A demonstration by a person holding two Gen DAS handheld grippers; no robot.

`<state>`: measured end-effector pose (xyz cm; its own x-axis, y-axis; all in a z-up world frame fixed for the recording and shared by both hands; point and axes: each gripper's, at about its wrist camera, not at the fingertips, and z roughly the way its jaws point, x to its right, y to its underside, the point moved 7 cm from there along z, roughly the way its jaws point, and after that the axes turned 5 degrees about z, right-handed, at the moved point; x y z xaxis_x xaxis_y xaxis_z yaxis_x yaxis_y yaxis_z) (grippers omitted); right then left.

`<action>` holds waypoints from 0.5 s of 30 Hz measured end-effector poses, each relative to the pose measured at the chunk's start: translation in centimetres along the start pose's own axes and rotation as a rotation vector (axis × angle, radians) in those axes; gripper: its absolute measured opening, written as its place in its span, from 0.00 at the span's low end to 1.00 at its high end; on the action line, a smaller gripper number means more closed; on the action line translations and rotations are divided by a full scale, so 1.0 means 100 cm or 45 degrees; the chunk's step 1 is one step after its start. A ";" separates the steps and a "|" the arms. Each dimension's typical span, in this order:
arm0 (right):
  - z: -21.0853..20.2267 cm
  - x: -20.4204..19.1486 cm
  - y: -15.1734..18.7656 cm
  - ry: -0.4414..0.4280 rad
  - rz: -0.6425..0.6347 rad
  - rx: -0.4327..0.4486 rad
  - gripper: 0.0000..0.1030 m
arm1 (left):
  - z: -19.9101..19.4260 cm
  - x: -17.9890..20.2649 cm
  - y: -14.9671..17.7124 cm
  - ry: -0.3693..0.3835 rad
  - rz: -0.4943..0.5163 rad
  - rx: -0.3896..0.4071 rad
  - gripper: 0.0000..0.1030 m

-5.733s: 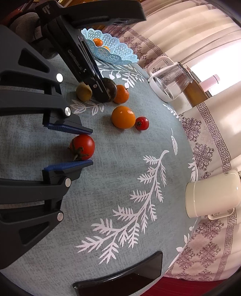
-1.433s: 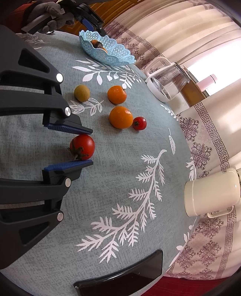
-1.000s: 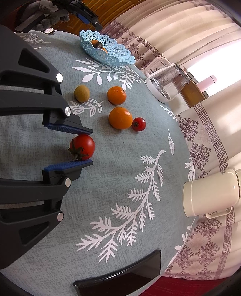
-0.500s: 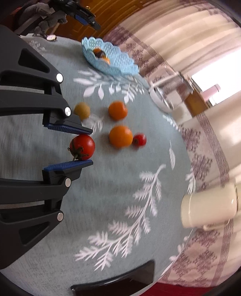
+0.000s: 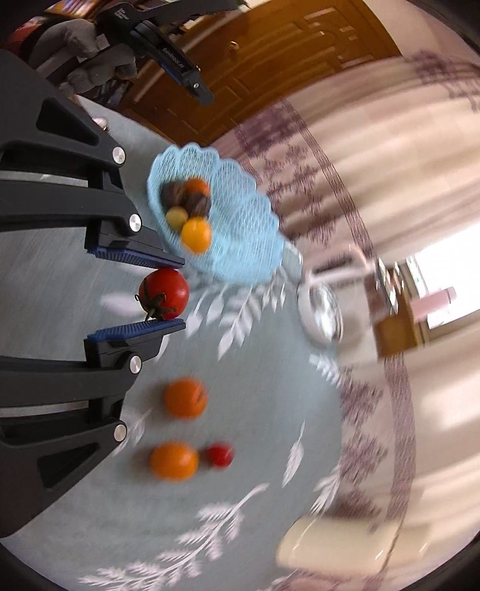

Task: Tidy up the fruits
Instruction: 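Carry the red tomato into the blue basket and open the right tool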

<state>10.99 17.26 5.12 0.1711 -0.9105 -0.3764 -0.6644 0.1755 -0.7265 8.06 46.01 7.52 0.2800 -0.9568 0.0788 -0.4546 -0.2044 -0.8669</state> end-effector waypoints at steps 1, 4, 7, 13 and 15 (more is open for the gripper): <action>0.003 -0.009 -0.002 -0.010 -0.019 -0.001 0.27 | -0.001 -0.002 -0.001 0.003 -0.008 0.001 0.88; 0.019 -0.032 -0.008 -0.043 -0.055 -0.019 0.27 | -0.006 -0.005 -0.003 0.018 -0.016 0.009 0.88; 0.035 -0.049 -0.010 -0.064 -0.066 -0.051 0.27 | -0.009 -0.005 -0.007 0.028 -0.020 0.018 0.88; 0.062 -0.063 -0.008 -0.053 -0.075 -0.102 0.28 | -0.008 -0.011 -0.007 0.031 -0.061 0.010 0.88; 0.071 -0.063 -0.006 -0.058 -0.054 -0.130 0.28 | -0.006 -0.012 -0.006 0.030 -0.073 0.001 0.89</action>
<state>15.47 25.52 3.86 0.2321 -0.8978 -0.3743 -0.7263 0.0960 -0.6806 7.50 47.18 8.29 0.2855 -0.9481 0.1399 -0.4378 -0.2588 -0.8610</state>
